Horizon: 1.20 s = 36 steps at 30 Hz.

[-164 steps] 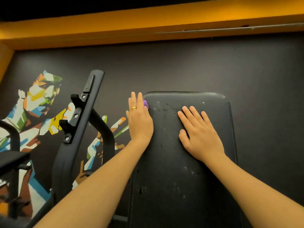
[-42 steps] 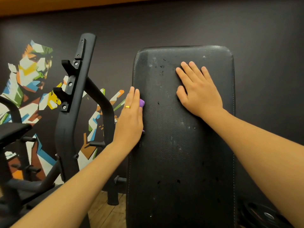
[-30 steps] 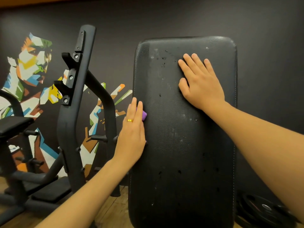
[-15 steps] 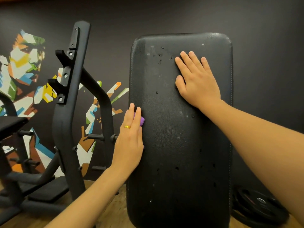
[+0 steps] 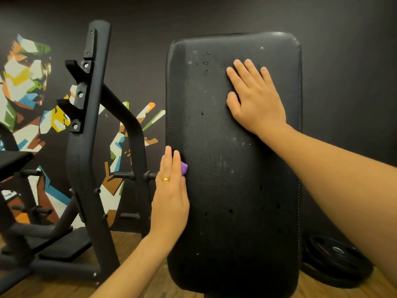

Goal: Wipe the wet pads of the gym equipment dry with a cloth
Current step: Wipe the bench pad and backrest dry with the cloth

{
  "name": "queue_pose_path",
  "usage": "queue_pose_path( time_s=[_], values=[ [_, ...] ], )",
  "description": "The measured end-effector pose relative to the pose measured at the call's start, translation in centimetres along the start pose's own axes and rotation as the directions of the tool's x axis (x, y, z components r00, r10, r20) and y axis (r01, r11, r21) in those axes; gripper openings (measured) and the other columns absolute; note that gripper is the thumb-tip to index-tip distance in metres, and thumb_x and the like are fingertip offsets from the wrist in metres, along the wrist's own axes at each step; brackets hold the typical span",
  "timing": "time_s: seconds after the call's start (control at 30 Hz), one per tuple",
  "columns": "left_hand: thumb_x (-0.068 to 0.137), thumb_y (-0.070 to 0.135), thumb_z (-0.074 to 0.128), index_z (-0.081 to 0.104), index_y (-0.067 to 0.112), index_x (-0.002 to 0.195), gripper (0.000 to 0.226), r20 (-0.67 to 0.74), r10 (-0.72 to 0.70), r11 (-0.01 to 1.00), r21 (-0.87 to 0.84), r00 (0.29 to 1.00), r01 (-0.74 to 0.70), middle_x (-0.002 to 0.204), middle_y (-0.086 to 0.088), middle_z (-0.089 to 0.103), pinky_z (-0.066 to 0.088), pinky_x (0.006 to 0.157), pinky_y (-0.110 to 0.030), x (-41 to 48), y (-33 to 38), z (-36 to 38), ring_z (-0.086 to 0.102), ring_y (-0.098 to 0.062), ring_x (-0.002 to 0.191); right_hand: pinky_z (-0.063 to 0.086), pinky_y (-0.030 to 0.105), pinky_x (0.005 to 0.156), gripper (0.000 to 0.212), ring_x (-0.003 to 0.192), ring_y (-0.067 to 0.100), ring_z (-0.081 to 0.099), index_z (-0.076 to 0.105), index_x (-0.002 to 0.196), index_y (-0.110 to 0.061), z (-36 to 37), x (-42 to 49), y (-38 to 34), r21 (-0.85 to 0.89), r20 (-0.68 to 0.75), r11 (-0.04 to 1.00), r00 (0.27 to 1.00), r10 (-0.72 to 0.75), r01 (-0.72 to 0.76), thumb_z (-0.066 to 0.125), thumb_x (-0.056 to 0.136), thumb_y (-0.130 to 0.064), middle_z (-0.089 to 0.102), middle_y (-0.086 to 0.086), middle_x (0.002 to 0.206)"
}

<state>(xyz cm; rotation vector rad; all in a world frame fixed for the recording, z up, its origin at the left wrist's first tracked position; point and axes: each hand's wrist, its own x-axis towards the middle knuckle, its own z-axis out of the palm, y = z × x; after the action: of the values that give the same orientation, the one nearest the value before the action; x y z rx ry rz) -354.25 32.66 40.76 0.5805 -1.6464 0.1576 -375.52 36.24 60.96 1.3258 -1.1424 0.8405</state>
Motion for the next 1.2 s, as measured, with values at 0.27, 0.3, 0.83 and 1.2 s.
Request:
queue_pose_path(
  time_s=[0.27,0.3,0.83,1.2],
  values=[
    [0.106,0.018,0.043,0.000,0.033,0.157,0.068,0.100,-0.135,0.991,0.034,0.986,0.132,0.166,0.022,-0.011,0.047,0.064,-0.011,-1.4,0.5,-0.9,0.063,-0.020,0.103,-0.004,0.048,0.125,0.059,0.155,0.023,0.014,0.035,0.156,-0.012,-4.3,-4.7,-1.6,0.193,0.100,0.980,0.995,0.026,-0.045,0.038,0.102,-0.036,0.026,0.006,0.166],
    [0.106,0.017,0.043,0.002,0.029,0.159,0.068,0.103,-0.148,0.989,0.022,0.984,0.147,0.167,0.018,-0.008,0.046,0.067,-0.007,-1.6,0.6,-0.9,0.062,-0.025,0.111,-0.003,0.048,0.125,0.058,0.155,0.023,0.016,0.037,0.155,-0.012,-5.4,-6.8,-1.8,0.220,0.090,0.975,0.996,0.017,-0.036,0.040,0.102,-0.035,0.029,0.006,0.164],
    [0.104,0.022,0.035,0.004,0.024,0.161,0.065,0.062,-0.054,0.998,0.022,0.997,0.053,0.168,0.015,-0.006,0.048,0.061,-0.014,-2.5,-0.1,-0.4,0.062,-0.027,0.116,-0.003,0.052,0.125,0.065,0.157,0.024,0.000,0.020,0.161,-0.017,-2.7,-20.0,-0.7,0.050,0.176,0.997,0.983,0.049,-0.058,0.035,0.103,-0.041,0.012,0.005,0.169],
    [0.105,0.004,0.040,0.012,0.010,0.160,0.061,0.130,0.051,0.983,0.170,0.990,-0.073,0.168,0.002,0.002,0.024,0.122,-0.027,-8.8,-1.0,-0.6,0.002,-0.015,0.155,-0.002,0.052,0.125,0.065,0.157,0.025,0.001,0.020,0.161,-0.016,-2.7,-20.1,-0.8,0.042,0.166,0.997,0.985,0.051,-0.059,0.034,0.103,-0.041,0.012,0.006,0.169]
  ],
)
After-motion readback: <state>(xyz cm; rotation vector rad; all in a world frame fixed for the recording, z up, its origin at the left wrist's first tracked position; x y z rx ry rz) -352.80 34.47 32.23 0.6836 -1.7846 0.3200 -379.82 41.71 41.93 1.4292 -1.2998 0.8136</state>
